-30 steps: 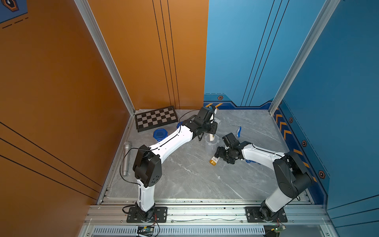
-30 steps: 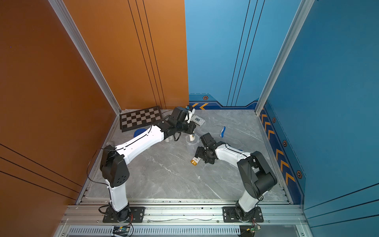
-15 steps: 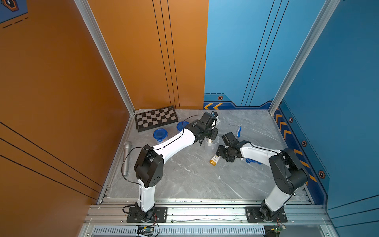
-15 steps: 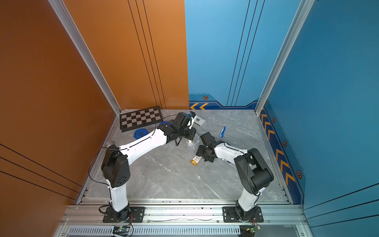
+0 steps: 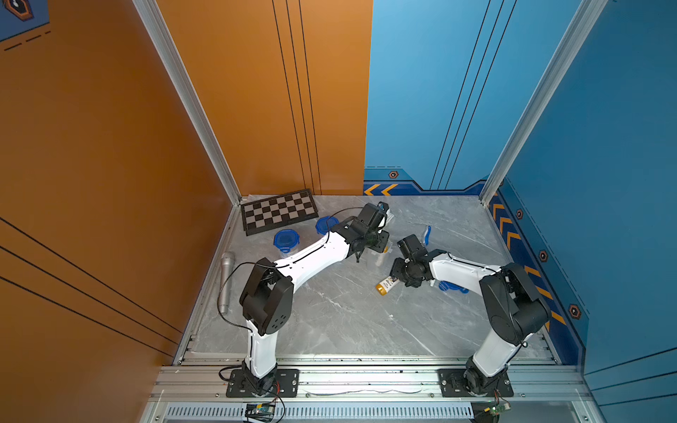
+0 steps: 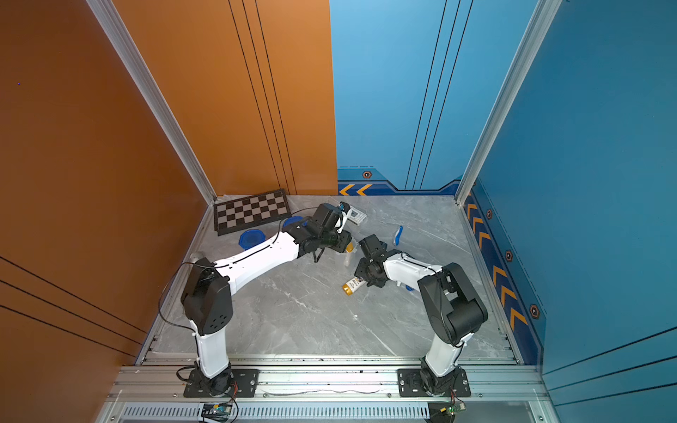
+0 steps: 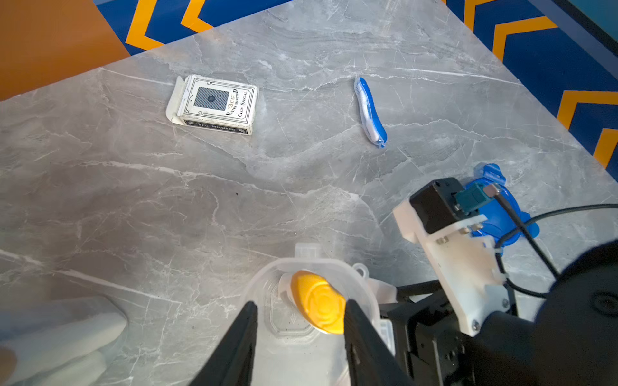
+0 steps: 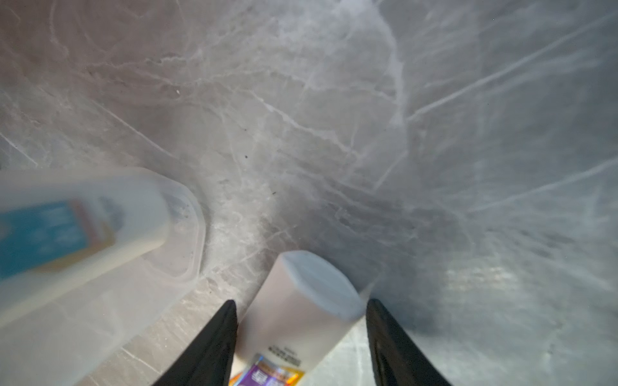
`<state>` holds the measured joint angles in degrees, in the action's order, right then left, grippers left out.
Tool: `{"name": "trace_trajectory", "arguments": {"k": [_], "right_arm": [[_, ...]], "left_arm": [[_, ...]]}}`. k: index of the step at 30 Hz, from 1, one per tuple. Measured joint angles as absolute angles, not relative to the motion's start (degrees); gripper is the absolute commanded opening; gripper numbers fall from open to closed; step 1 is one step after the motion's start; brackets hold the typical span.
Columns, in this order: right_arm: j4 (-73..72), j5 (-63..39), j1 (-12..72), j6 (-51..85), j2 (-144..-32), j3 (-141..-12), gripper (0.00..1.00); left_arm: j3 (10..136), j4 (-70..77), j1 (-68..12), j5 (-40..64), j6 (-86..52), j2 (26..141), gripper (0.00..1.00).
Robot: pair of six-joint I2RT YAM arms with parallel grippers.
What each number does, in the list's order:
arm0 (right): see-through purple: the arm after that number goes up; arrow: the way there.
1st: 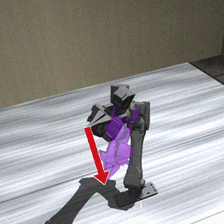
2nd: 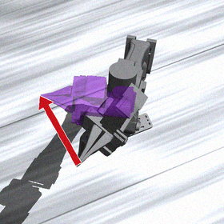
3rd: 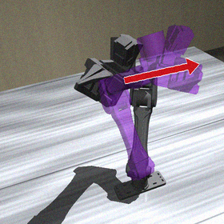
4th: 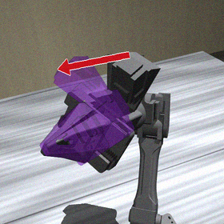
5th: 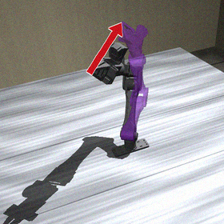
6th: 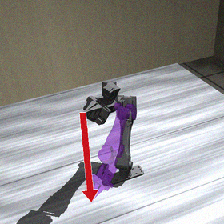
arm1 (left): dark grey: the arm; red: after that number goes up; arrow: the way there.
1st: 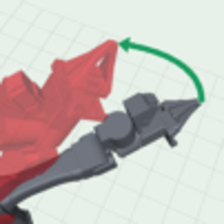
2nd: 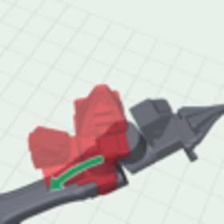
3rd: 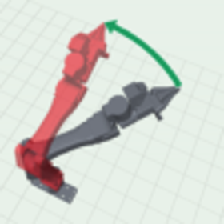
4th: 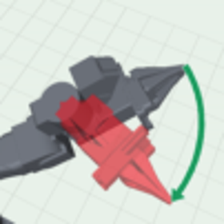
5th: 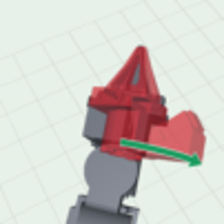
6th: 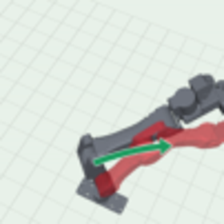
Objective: Pack away toiletry kits
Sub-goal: Move the toiletry item to the center of the board.
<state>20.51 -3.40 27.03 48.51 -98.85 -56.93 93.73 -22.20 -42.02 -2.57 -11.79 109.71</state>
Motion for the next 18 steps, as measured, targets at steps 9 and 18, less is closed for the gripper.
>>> {"name": "trace_trajectory", "arguments": {"k": [9,18], "right_arm": [[29.5,-2.9,25.6,43.6,-96.1,-59.5,0.62],[29.2,-10.1,22.6,35.3,-103.6,-67.4,0.59]], "left_arm": [[93.4,-22.1,-41.2,0.1,-13.0,108.4,0.5],[91.1,-22.3,-38.9,3.1,-16.0,101.6,0.5]]}}
